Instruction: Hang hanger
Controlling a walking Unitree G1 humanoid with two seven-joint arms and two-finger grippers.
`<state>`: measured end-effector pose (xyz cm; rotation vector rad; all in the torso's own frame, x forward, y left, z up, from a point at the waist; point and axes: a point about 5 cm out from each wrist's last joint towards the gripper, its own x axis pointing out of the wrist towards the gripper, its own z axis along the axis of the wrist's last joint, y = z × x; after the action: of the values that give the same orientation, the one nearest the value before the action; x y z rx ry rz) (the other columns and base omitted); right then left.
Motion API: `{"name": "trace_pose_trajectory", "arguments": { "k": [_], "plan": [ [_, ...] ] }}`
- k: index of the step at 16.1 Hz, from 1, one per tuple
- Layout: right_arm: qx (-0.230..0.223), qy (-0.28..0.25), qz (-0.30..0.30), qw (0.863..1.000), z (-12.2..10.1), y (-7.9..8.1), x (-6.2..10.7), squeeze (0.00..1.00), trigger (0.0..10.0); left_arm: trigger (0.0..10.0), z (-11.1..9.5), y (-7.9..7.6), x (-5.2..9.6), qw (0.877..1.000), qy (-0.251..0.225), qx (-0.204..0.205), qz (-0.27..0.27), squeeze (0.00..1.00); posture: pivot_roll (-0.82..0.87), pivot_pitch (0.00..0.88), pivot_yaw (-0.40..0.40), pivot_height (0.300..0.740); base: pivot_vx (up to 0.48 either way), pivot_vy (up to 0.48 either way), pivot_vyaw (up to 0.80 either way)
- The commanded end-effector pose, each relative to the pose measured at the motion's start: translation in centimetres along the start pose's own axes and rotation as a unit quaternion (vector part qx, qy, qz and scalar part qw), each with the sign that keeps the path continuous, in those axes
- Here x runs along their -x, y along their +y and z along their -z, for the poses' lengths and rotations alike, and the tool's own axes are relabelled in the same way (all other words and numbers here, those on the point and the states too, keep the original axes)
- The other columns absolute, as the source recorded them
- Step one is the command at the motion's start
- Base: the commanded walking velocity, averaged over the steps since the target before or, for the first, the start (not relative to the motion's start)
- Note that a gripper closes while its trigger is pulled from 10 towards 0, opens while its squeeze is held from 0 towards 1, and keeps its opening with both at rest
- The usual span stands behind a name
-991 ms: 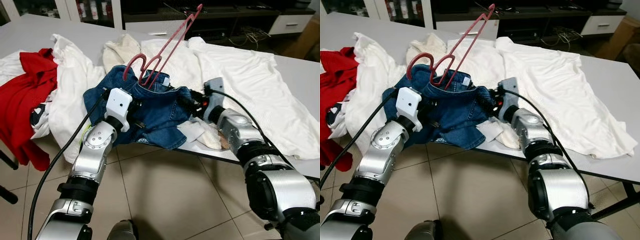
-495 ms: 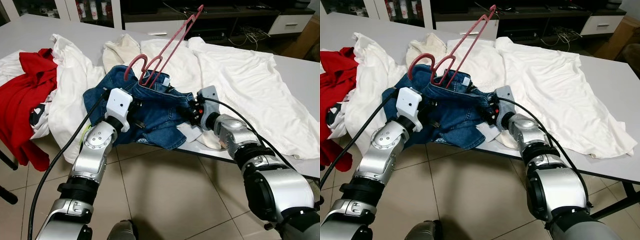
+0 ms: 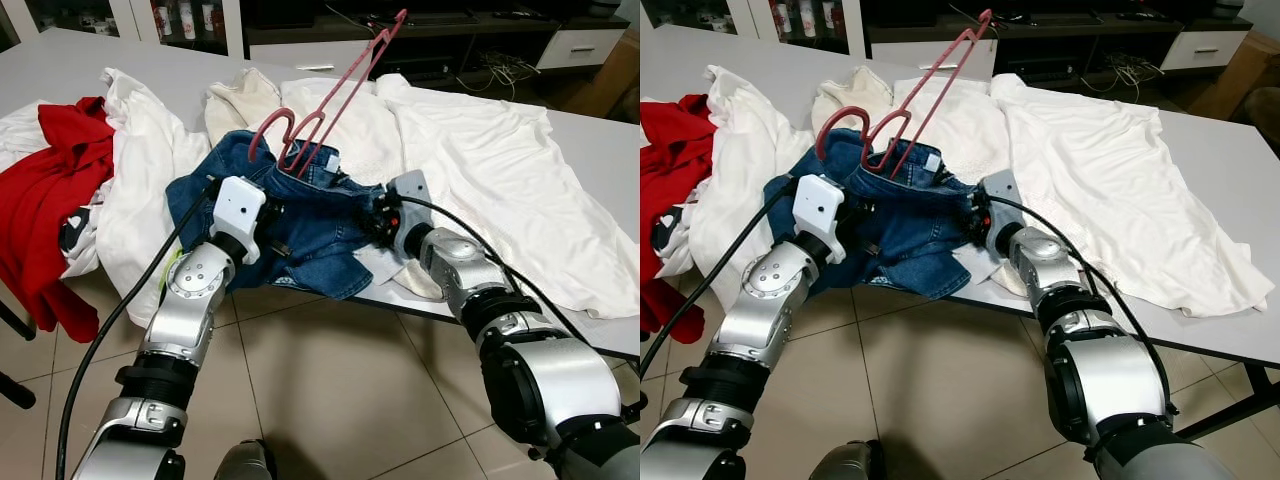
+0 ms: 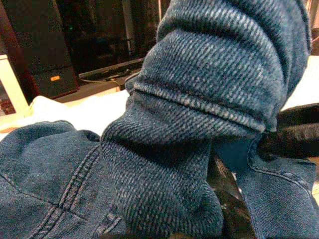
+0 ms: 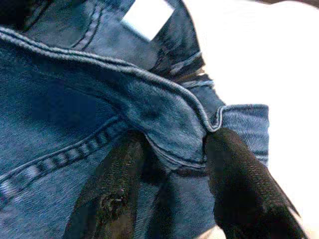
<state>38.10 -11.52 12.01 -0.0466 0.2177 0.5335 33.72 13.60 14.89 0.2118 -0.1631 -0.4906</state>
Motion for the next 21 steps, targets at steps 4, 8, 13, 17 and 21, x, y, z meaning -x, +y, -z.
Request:
{"name": "trace_pose_trajectory", "arguments": {
  "k": [4, 8, 13, 17, 21],
  "plan": [
    [0.013, -0.018, 0.017, 1.000, -0.6, -0.4, 0.0, 0.00, 0.0, 10.0, -0.5, -0.4, -0.4, 1.000, -0.010, -0.003, 0.009, 0.00, 0.15, 0.018, -0.072, 0.740, 0.000, 0.000, 0.00],
    [0.009, -0.024, 0.023, 0.999, -0.4, -0.6, 0.3, 0.00, 0.0, 10.0, -0.5, -0.4, -0.4, 1.000, -0.010, -0.003, 0.008, 0.00, 0.15, 0.017, -0.071, 0.740, 0.000, 0.000, 0.00],
    [0.003, -0.037, 0.026, 0.999, -0.5, -0.8, 0.4, 0.00, 0.0, 10.0, -0.5, -0.4, -0.6, 1.000, -0.011, -0.004, 0.010, 0.00, 0.14, 0.014, -0.069, 0.740, 0.000, 0.000, 0.00],
    [-0.007, -0.050, 0.043, 0.998, -0.6, -1.2, 0.6, 0.00, 0.0, 10.0, -0.6, -0.3, -0.6, 1.000, -0.012, -0.005, 0.011, 0.00, 0.14, 0.011, -0.063, 0.740, 0.000, 0.000, 0.00],
    [-0.011, -0.078, 0.067, 0.995, -1.5, -1.9, 0.8, 0.00, 0.0, 10.0, -0.7, -0.4, -0.8, 1.000, -0.014, -0.005, 0.013, 0.00, 0.14, 0.010, -0.060, 0.740, 0.000, 0.000, 0.00]
  ]
}}
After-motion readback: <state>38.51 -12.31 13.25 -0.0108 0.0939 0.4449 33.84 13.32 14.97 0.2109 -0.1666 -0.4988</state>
